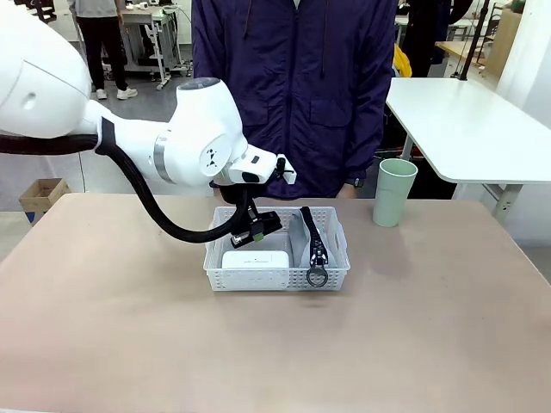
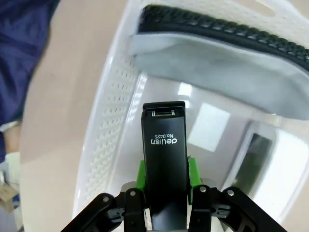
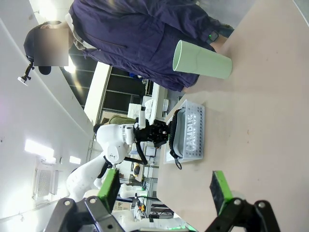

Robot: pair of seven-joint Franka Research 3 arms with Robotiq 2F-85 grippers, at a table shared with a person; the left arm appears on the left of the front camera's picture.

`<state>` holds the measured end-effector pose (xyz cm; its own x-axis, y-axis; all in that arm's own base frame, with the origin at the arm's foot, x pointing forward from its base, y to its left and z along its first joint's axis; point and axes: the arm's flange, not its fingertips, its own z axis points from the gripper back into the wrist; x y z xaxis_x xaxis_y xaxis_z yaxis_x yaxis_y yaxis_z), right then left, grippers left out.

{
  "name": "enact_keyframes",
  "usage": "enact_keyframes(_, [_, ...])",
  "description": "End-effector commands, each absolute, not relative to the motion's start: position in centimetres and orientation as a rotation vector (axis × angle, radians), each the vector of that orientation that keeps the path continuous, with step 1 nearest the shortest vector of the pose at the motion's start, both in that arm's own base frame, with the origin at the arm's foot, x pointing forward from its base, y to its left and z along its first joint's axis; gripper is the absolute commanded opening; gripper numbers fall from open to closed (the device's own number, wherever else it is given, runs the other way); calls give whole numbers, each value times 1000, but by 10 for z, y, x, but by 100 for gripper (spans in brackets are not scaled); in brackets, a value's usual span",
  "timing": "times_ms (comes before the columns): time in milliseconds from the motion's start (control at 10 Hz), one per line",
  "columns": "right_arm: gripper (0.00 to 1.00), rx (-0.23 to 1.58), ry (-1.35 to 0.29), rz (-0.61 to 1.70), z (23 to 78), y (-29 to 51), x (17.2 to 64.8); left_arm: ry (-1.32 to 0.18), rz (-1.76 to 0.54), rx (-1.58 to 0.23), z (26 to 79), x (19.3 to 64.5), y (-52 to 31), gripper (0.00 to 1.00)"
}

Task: Efficiently arrange items inside the basket to fit them all.
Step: Pick up the Stapler and place it inside the Organizing basket.

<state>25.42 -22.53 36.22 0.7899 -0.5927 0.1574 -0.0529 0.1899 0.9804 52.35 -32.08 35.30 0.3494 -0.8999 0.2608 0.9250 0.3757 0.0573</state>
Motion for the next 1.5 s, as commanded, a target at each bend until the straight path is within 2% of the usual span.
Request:
enact_keyframes(0, [100,1350,-612,-401,364,-224,255,-196,-1168,-108,346,530,-327,37])
enact_keyframes(600, [100,1350,-612,-401,364,-224,255,-141,-1177,-105,330,535,-322,37])
enact_keyframes(700, [100,1350,-612,-401,364,-224,255,-128,-1184,-101,328,536,-323,87])
enact_keyframes(900, [100,1350,-612,-401,364,-224,255,-135,-1184,-93,327,536,-323,100])
enact_keyframes(1400, [100,1350,-612,-401,364,-224,255,-220,-1206,-75,352,519,-306,100])
